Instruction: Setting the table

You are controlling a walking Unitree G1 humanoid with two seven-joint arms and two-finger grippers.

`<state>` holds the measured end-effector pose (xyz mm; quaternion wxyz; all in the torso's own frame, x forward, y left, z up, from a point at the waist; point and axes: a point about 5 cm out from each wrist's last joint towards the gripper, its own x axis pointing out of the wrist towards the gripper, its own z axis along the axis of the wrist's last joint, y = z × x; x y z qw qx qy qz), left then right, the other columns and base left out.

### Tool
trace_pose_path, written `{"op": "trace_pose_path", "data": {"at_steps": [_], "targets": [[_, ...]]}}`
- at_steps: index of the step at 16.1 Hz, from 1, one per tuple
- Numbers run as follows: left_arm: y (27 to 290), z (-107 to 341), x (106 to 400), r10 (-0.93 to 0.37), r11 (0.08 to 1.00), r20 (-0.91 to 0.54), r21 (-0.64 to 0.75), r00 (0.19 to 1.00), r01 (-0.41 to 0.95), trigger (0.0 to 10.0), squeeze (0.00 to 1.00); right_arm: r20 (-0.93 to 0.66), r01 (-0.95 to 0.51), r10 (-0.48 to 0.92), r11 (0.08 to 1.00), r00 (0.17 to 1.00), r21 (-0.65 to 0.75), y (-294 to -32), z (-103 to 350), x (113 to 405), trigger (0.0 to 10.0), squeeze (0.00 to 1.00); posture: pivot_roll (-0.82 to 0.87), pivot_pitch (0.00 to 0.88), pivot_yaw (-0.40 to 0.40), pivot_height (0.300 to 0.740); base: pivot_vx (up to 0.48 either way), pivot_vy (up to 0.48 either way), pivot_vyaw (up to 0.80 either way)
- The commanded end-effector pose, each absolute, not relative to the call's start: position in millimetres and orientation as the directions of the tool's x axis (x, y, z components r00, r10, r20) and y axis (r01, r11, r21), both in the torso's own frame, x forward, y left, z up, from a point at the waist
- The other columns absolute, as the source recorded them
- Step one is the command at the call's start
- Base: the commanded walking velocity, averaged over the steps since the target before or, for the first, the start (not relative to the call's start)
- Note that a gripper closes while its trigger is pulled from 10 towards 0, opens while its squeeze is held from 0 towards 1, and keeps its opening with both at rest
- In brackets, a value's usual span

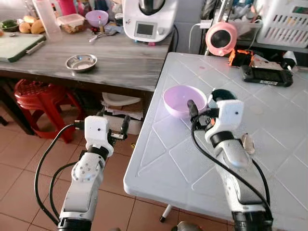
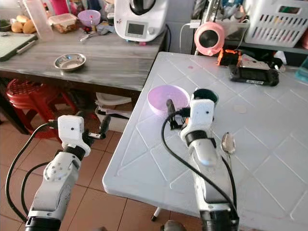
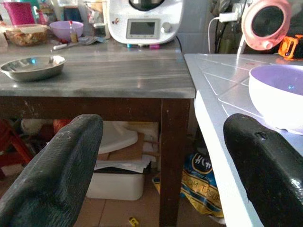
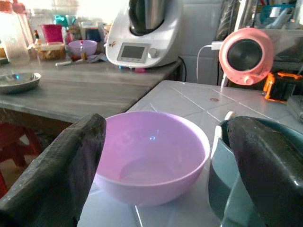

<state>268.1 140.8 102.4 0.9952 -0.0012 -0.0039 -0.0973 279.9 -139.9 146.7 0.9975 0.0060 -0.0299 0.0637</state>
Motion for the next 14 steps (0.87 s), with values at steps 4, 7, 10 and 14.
{"op": "trace_pose_path", "data": {"at_steps": [4,7,10,14], "targets": [[142,105,271,-0.208,0.978,0.011,0.015,0.978,0.208,10.0,0.00,0.014,-0.168,0.168,0.985,0.986,0.043,-128,146,297,10.0,1.00,-0.06,0.000,0.036,0.740,0.000,0.000,0.00],[143,105,270,-0.210,0.978,0.008,0.017,0.978,0.210,10.0,0.00,0.018,-0.227,0.227,0.974,0.974,0.006,-109,146,296,10.0,0.96,-0.05,0.000,0.034,0.740,0.000,0.000,0.00],[145,104,268,-0.206,0.978,-0.003,0.015,0.979,0.206,10.0,0.00,-0.092,-0.318,0.308,0.937,0.947,-0.147,-104,130,290,10.0,0.67,-0.05,0.000,0.035,0.740,0.000,0.000,0.00],[142,101,267,-0.217,0.976,-0.020,0.007,0.976,0.217,10.0,0.00,-0.154,-0.338,0.303,0.882,0.940,-0.330,-117,123,296,10.0,0.28,-0.05,0.000,0.038,0.740,0.000,0.000,0.00]]}}
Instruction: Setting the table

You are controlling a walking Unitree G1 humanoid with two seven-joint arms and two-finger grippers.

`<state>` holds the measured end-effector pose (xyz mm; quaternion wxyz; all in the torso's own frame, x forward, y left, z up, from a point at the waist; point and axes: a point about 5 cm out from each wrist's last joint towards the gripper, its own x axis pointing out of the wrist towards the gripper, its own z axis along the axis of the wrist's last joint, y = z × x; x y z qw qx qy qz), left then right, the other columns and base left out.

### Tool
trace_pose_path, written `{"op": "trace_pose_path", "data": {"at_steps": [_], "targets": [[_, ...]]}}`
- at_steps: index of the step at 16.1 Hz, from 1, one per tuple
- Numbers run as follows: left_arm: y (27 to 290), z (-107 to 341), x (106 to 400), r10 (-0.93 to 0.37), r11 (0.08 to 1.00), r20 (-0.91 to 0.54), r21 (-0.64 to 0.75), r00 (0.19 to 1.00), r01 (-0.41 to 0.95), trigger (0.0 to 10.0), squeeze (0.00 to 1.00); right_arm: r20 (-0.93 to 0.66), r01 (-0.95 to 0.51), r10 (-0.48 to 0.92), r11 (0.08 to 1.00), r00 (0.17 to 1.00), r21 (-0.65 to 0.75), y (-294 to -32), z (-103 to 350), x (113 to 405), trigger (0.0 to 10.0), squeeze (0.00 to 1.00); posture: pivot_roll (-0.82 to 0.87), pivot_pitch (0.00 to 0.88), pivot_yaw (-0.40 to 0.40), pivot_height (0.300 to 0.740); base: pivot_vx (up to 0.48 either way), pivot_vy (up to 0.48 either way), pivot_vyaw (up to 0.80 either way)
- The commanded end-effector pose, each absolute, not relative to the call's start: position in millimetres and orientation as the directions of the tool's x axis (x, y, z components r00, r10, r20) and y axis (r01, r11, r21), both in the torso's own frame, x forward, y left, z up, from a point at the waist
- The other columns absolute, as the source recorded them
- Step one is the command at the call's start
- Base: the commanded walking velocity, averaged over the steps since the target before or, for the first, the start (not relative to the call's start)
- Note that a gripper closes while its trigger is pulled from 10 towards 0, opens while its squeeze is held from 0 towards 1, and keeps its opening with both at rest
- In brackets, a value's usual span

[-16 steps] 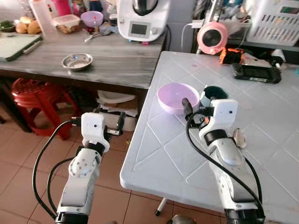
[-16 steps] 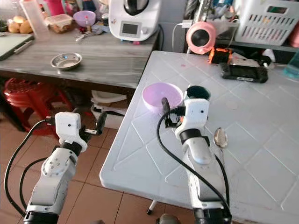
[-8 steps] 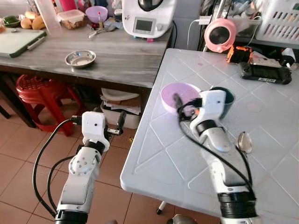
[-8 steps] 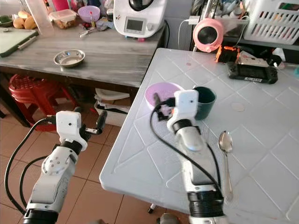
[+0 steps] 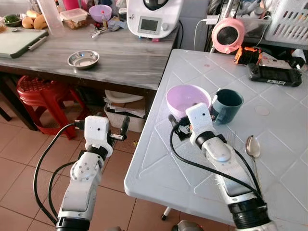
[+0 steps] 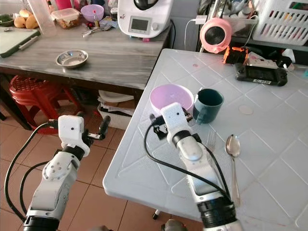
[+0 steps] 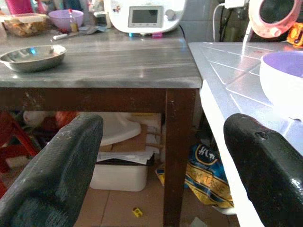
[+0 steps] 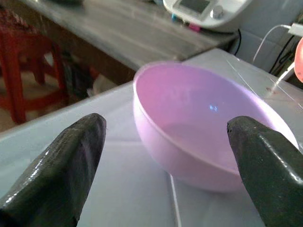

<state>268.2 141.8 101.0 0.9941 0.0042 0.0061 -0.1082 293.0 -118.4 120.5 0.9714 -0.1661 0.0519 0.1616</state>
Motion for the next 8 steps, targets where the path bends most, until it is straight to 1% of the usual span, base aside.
{"op": "trace_pose_path", "data": {"at_steps": [1,3,6,8], "targets": [[142,101,267,-0.217,0.976,-0.020,0.007,0.976,0.217,10.0,0.00,-0.157,-0.342,0.306,0.875,0.939,-0.341,-117,123,297,10.0,0.28,-0.05,0.000,0.039,0.740,0.000,0.000,0.00],[143,101,266,-0.218,0.976,-0.025,0.006,0.976,0.218,10.0,0.00,-0.180,-0.362,0.316,0.861,0.931,-0.357,-119,122,302,10.0,0.29,-0.05,0.000,0.040,0.740,0.000,0.000,0.00],[144,100,264,-0.216,0.976,-0.033,0.008,0.976,0.217,10.0,0.00,-0.182,-0.410,0.367,0.804,0.912,-0.432,-114,124,308,10.0,0.29,-0.05,0.000,0.039,0.740,0.000,0.000,0.00],[143,99,263,-0.219,0.976,-0.044,0.006,0.975,0.220,10.0,0.00,-0.199,-0.443,0.396,0.778,0.896,-0.446,-111,126,314,10.0,0.29,-0.05,0.001,0.039,0.740,0.000,0.000,0.00]]}}
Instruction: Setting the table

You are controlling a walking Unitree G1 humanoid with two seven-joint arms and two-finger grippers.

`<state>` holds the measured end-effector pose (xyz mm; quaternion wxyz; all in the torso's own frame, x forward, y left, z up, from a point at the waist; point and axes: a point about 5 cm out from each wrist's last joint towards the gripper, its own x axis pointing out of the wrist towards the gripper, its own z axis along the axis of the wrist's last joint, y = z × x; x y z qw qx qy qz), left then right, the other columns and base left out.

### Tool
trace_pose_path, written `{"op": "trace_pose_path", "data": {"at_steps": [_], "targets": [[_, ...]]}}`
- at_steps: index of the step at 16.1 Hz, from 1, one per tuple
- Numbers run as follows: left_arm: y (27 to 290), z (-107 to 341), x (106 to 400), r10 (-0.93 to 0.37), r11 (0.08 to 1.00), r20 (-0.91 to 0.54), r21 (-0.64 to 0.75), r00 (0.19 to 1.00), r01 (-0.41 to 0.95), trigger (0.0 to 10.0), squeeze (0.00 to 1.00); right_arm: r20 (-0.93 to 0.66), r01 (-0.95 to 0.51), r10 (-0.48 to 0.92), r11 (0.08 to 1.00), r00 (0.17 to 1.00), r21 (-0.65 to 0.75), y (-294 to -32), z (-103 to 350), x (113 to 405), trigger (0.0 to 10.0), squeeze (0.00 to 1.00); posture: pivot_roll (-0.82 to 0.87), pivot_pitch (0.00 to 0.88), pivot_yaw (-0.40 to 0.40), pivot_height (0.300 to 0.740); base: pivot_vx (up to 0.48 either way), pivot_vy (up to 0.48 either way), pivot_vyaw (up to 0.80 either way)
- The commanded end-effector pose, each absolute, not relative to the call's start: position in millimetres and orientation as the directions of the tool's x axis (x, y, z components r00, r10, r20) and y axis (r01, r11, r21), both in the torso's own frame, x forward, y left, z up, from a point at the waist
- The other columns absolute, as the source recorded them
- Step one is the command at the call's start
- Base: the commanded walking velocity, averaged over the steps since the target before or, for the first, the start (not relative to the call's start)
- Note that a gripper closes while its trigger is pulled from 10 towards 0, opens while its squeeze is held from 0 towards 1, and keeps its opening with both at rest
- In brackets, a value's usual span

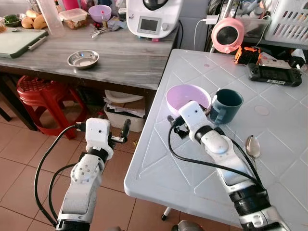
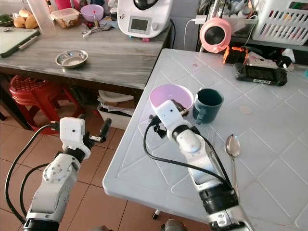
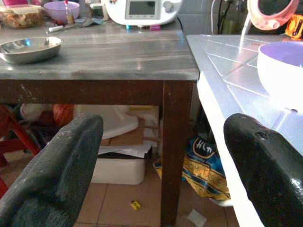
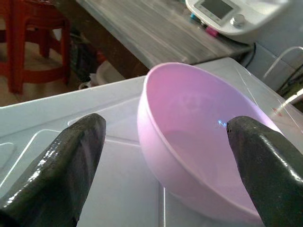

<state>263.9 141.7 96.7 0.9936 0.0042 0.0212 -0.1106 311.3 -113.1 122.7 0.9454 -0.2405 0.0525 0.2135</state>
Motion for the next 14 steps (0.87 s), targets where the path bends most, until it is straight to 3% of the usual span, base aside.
{"op": "trace_pose_path", "data": {"at_steps": [1,2,3,14], "targets": [[143,97,262,-0.221,0.975,-0.055,0.004,0.974,0.222,10.0,0.00,-0.208,-0.457,0.408,0.769,0.889,-0.446,-111,127,317,10.0,0.13,-0.05,0.005,0.040,0.740,0.000,0.000,0.00],[143,96,262,-0.223,0.975,-0.062,0.003,0.973,0.224,10.0,0.00,-0.216,-0.468,0.415,0.765,0.884,-0.442,-111,130,321,4.9,0.02,-0.05,0.006,0.041,0.740,0.000,0.000,0.00],[143,96,261,-0.225,0.974,-0.069,0.005,0.972,0.226,10.0,0.00,-0.214,-0.458,0.406,0.763,0.888,-0.455,-113,133,326,0.0,0.00,-0.04,0.009,0.041,0.740,0.000,0.000,0.00],[145,92,258,-0.227,0.973,-0.118,0.009,0.967,0.229,10.0,0.00,-0.299,-0.544,0.458,0.753,0.837,-0.370,-110,128,333,0.0,0.00,-0.04,0.023,0.045,0.740,0.000,0.000,0.00]]}}
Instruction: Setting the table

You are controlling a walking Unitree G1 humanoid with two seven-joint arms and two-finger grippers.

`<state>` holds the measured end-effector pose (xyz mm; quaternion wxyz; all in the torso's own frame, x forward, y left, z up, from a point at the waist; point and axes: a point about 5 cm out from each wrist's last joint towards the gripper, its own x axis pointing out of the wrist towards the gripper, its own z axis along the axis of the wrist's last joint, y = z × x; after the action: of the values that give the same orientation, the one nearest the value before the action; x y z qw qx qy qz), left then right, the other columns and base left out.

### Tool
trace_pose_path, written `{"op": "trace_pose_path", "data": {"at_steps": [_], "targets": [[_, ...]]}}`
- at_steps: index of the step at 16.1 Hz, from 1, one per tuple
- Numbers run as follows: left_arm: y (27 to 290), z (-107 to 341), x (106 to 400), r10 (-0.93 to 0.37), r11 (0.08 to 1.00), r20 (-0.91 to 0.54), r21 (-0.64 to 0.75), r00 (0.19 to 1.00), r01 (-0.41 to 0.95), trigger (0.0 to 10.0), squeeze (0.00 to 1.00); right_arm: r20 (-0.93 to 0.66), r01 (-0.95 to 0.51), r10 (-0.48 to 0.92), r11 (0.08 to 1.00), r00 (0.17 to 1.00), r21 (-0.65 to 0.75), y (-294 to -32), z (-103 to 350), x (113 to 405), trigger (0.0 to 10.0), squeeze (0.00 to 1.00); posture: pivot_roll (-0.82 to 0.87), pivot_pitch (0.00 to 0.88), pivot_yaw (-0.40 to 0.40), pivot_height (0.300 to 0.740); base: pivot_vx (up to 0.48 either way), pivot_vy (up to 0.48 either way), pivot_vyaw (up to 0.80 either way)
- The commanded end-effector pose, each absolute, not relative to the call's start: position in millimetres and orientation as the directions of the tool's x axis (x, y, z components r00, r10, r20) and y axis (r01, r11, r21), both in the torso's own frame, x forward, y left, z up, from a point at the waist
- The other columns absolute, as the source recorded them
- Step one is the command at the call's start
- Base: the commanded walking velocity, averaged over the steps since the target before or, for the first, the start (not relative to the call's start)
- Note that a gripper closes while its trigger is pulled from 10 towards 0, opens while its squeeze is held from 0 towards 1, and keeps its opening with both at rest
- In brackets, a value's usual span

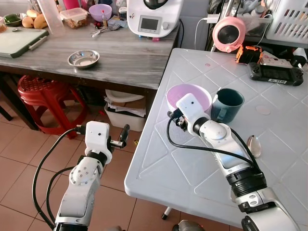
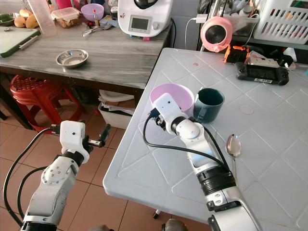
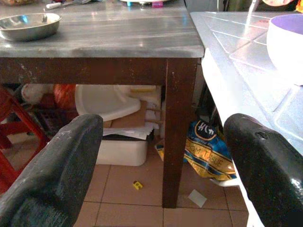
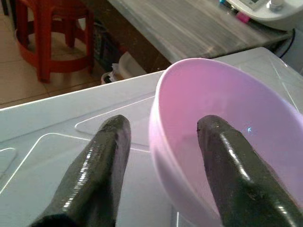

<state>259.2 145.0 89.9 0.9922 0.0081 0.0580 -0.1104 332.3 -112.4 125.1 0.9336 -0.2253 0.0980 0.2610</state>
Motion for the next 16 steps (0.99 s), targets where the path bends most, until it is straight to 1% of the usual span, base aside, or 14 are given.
{"op": "trace_pose_path", "data": {"at_steps": [1,2,3,4,11,12,13,14,15,16], "targets": [[145,92,258,-0.227,0.973,-0.118,0.009,0.967,0.230,10.0,0.00,-0.297,-0.544,0.459,0.751,0.837,-0.374,-110,128,333,0.0,0.00,-0.04,0.023,0.045,0.740,0.000,0.000,0.00],[145,92,258,-0.227,0.973,-0.119,0.009,0.967,0.229,10.0,0.00,-0.290,-0.539,0.456,0.742,0.841,-0.398,-110,129,333,0.0,0.00,-0.04,0.023,0.045,0.740,0.000,0.000,0.00],[145,92,258,-0.226,0.973,-0.120,0.008,0.967,0.229,10.0,0.00,-0.282,-0.528,0.447,0.752,0.849,-0.396,-111,129,333,10.0,1.00,-0.04,0.022,0.045,0.740,0.000,0.000,0.00],[145,92,258,-0.227,0.973,-0.121,0.008,0.966,0.229,10.0,0.00,-0.281,-0.518,0.438,0.763,0.854,-0.388,-112,128,333,10.0,1.00,-0.04,0.022,0.045,0.740,0.000,0.000,0.00],[144,85,257,-0.236,0.971,-0.173,0.003,0.956,0.241,10.0,0.00,-0.338,-0.545,0.432,0.730,0.836,-0.414,-117,132,341,10.0,1.00,-0.04,0.023,0.044,0.740,0.000,0.000,0.00],[144,83,257,-0.242,0.969,-0.188,-0.002,0.952,0.246,10.0,0.00,-0.378,-0.589,0.458,0.692,0.805,-0.418,-118,133,344,10.0,0.89,-0.04,0.021,0.042,0.740,0.000,0.000,0.00],[144,83,257,-0.242,0.969,-0.189,-0.003,0.952,0.246,10.0,0.00,-0.390,-0.599,0.460,0.681,0.797,-0.421,-119,133,345,10.0,0.81,-0.04,0.021,0.042,0.740,0.000,0.000,0.00],[144,83,256,-0.244,0.969,-0.190,-0.003,0.951,0.248,10.0,0.00,-0.406,-0.607,0.458,0.671,0.791,-0.425,-120,132,345,10.0,0.37,-0.05,0.020,0.040,0.740,0.000,0.000,0.00],[143,83,256,-0.245,0.968,-0.192,-0.004,0.950,0.249,10.0,0.00,-0.442,-0.634,0.467,0.664,0.766,-0.397,-121,129,345,10.0,0.00,-0.05,0.020,0.040,0.740,0.000,0.000,0.00],[143,82,256,-0.247,0.968,-0.196,-0.004,0.949,0.251,10.0,0.00,-0.459,-0.644,0.464,0.644,0.758,-0.412,-122,127,345,10.0,0.00,-0.05,0.019,0.036,0.740,0.000,0.000,0.00]]}}
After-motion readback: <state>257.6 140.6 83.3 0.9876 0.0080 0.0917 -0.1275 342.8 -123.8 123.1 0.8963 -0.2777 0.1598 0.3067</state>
